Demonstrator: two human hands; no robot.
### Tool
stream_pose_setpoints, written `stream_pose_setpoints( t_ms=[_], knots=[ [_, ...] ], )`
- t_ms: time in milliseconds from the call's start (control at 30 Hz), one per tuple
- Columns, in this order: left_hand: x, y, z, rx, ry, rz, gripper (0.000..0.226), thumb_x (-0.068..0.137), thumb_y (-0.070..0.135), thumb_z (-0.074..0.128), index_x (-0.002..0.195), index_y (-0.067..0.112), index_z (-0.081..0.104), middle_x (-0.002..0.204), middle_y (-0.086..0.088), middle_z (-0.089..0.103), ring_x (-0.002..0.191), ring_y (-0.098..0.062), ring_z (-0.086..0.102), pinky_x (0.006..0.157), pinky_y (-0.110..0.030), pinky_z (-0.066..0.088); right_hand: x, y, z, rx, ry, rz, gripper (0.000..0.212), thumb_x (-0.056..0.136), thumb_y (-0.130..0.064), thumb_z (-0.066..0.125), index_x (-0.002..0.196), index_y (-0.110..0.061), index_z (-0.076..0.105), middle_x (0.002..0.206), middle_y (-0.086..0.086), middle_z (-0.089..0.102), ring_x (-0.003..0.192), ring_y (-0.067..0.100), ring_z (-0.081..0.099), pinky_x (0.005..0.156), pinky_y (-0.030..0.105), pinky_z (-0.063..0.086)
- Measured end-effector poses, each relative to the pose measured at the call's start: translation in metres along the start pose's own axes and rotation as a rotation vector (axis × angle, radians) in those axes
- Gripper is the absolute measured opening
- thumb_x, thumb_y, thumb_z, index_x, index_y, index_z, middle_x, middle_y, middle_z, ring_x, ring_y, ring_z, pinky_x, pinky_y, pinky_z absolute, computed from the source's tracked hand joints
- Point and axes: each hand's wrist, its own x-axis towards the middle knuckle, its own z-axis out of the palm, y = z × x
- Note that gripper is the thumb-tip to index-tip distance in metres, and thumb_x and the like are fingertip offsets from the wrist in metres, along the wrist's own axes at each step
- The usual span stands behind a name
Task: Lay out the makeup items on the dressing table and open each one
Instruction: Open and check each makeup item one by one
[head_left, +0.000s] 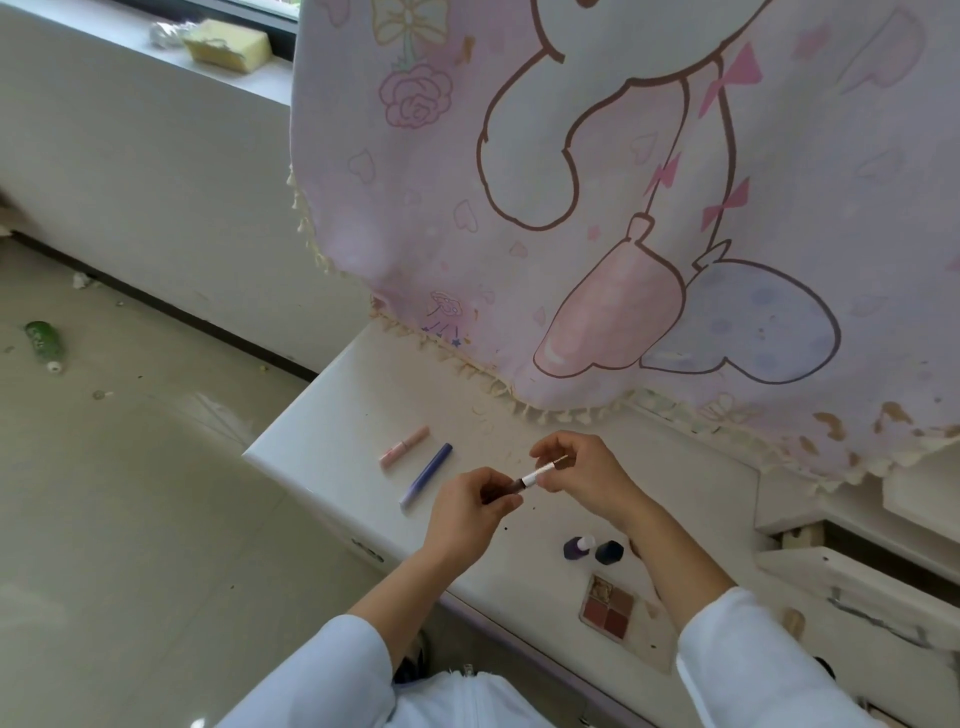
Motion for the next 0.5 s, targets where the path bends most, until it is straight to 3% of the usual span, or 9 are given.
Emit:
stream_pose_setpoints(
  t_ms=[33, 133, 200, 300, 367, 433, 500],
  knots=[
    [0.0006, -0.0001, 0.0001, 0.0, 0.0, 0.002, 0.008, 0.085, 0.021, 0.068, 0.093, 0.018, 0.07, 0.081, 0.005, 0.068, 0.071, -0.008, 0.06, 0.06, -0.012, 0.041, -0.0001, -0.0015, 0.0009, 0.006, 0.013, 0.016, 0.012, 0.081, -0.016, 0.072, 0.091, -0.013, 0.066, 0.089, 0.005, 0.07, 0.073, 0.017, 0.067, 0.064, 0.025, 0.054],
    [0.0024, 0.0, 0.0008, 0.005, -0.004, 0.003, 0.009, 0.085, 0.021, 0.068, 0.093, 0.018, 0.07, 0.078, 0.006, 0.066, 0.068, -0.006, 0.056, 0.06, -0.012, 0.04, 0.0011, -0.0026, 0.0028, -0.064, 0.074, 0.06, 0.033, 0.085, -0.038, 0.068, 0.083, -0.005, 0.067, 0.07, 0.007, 0.071, 0.052, 0.014, 0.065, 0.051, 0.023, 0.049],
    [0.0033, -0.0003, 0.0011, 0.009, -0.003, -0.002, 0.01, 0.085, 0.021, 0.068, 0.094, 0.017, 0.071, 0.078, 0.005, 0.067, 0.068, -0.007, 0.056, 0.06, -0.014, 0.04, 0.0026, -0.0019, 0.0016, -0.113, 0.085, 0.047, 0.025, 0.088, -0.031, 0.066, 0.081, -0.007, 0.067, 0.066, 0.004, 0.068, 0.049, 0.011, 0.061, 0.051, 0.021, 0.048],
    [0.0045, -0.0012, 0.0015, 0.019, 0.002, -0.014, 0.01, 0.085, 0.022, 0.068, 0.094, 0.018, 0.071, 0.082, 0.002, 0.068, 0.072, -0.01, 0.059, 0.061, -0.015, 0.04, 0.0046, 0.0001, -0.0028, -0.063, 0.005, 0.018, 0.004, 0.086, -0.01, 0.065, 0.085, -0.014, 0.066, 0.081, 0.003, 0.068, 0.065, 0.011, 0.063, 0.062, 0.022, 0.052],
    [0.005, -0.0007, 0.0014, 0.03, 0.008, -0.022, 0.01, 0.086, 0.022, 0.068, 0.095, 0.017, 0.07, 0.084, 0.003, 0.068, 0.074, -0.01, 0.059, 0.06, -0.013, 0.039, 0.0056, 0.002, -0.004, -0.031, -0.036, 0.016, 0.013, 0.084, -0.005, 0.065, 0.091, -0.016, 0.066, 0.094, 0.004, 0.067, 0.073, 0.012, 0.061, 0.065, 0.021, 0.049],
    [0.0057, -0.0009, 0.0017, 0.034, 0.008, -0.02, 0.009, 0.085, 0.022, 0.068, 0.093, 0.018, 0.07, 0.085, 0.002, 0.069, 0.077, -0.013, 0.062, 0.062, -0.015, 0.042, 0.0043, 0.0016, -0.0017, -0.022, -0.026, 0.045, 0.011, 0.085, -0.021, 0.068, 0.094, -0.014, 0.066, 0.094, 0.004, 0.068, 0.072, 0.012, 0.063, 0.061, 0.022, 0.048],
    [0.0064, -0.0017, 0.0024, 0.042, 0.001, -0.017, 0.008, 0.084, 0.022, 0.069, 0.092, 0.019, 0.07, 0.085, 0.0, 0.071, 0.078, -0.017, 0.063, 0.065, -0.021, 0.046, 0.0052, 0.0027, 0.0011, -0.065, 0.019, 0.094, 0.031, 0.086, -0.04, 0.066, 0.088, -0.009, 0.066, 0.079, 0.005, 0.07, 0.059, 0.013, 0.064, 0.055, 0.023, 0.047]
  ],
)
